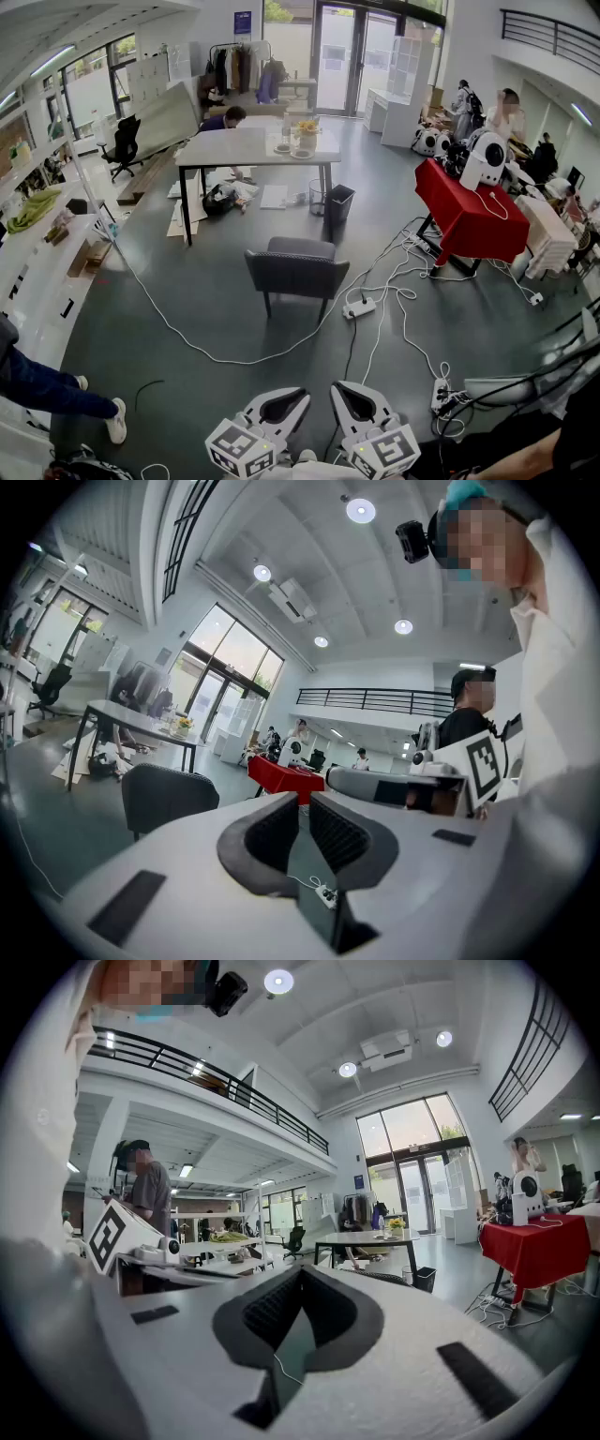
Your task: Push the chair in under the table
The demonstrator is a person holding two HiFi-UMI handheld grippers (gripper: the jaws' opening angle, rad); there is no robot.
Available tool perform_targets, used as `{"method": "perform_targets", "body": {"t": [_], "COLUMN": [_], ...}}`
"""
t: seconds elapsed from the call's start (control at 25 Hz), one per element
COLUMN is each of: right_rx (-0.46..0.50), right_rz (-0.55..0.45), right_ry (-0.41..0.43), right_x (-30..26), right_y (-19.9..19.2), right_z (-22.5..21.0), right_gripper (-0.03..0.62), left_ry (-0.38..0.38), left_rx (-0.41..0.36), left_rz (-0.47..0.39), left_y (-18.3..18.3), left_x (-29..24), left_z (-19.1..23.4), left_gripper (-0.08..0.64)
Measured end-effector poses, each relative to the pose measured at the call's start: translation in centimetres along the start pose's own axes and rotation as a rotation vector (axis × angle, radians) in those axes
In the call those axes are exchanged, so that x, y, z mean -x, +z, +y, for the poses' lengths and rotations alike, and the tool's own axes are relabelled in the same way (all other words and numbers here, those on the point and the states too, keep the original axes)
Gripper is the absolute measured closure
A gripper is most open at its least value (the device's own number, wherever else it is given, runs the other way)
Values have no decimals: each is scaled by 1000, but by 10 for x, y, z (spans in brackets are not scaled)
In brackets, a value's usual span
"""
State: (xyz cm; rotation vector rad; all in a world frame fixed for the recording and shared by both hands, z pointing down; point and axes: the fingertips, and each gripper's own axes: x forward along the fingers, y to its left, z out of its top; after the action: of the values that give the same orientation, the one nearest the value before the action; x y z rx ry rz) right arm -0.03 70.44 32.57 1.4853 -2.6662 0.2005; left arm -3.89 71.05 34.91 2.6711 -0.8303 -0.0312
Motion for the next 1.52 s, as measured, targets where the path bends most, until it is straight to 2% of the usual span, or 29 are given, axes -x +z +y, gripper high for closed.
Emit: {"method": "perform_targets", "body": {"t": [0.48, 0.88, 1.08, 1.24, 1.52], "right_rx": [10, 22, 18, 22, 29], "right_rz": [-5, -11, -16, 1, 16], "right_ry": [-11, -11, 10, 34, 50], "right_x": [-7, -6, -6, -1, 3], "right_y": [3, 1, 6, 1, -12], "right_z": [-3, -11, -13, -21, -40], "right_gripper": [591, 591, 591, 591, 591], "left_ry": [22, 22, 26, 32, 55], "left_rx": [2, -5, 8, -2, 35], "left_rz": [13, 10, 0, -2, 8], "left_y": [12, 3, 13, 2, -10], "left_x": [0, -8, -13, -24, -43], "left_z": [8, 10, 8, 3, 1], "left_gripper": [515, 515, 515, 515, 515]}}
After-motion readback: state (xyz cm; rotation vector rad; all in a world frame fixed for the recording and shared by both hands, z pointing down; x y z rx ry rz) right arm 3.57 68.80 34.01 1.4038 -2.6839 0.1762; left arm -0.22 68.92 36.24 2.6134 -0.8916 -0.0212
